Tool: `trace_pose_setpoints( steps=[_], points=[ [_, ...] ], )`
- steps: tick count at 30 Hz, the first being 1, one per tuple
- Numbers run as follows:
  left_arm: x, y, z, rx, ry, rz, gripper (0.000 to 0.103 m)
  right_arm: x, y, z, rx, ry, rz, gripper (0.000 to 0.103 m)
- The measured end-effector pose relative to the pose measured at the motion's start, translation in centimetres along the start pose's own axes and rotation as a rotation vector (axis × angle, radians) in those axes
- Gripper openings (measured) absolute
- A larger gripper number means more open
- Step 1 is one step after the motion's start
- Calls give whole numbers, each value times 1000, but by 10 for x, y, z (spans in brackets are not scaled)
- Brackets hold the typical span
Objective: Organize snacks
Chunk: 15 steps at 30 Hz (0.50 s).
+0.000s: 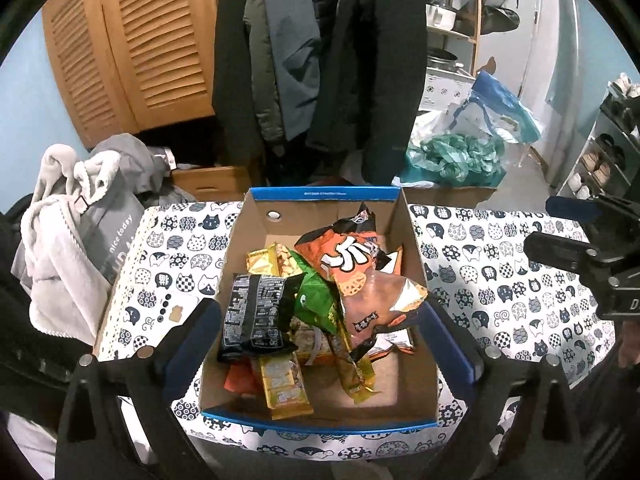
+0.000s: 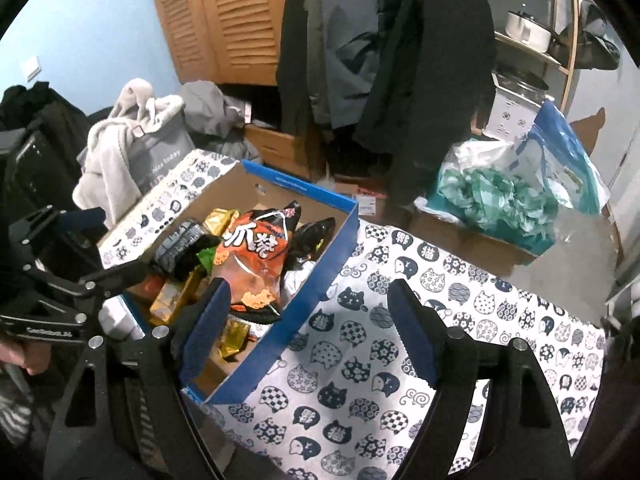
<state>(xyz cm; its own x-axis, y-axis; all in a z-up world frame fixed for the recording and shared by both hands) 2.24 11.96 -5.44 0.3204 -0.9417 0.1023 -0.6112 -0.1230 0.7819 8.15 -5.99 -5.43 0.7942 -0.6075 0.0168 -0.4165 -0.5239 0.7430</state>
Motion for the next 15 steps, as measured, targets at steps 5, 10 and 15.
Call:
trace_pose_setpoints(
  steps=[5, 10, 15],
  points=[
    [7, 0, -2, 7, -3, -2, 99, 7, 3, 2, 19, -17, -11, 80],
    [15, 0, 0, -3, -32, 5, 99, 10, 0, 6, 14, -26, -17, 80],
    [19, 0, 0, -4, -39, 10, 99, 14, 0, 8, 12, -35, -17, 80]
  ],
)
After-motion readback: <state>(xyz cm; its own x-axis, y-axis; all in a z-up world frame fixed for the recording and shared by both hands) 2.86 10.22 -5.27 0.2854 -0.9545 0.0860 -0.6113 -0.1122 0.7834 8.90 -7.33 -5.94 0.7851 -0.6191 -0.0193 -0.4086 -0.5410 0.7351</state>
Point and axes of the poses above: each gripper's, at about its wrist camera, not at the fingertips, and y roughly against the way its jaws point, x to its right, z to its underside, the point moved 7 cm from there along -y, roughly the way its jaws point, and after that the axes turned 13 degrees about y, right-handed, at the moved point
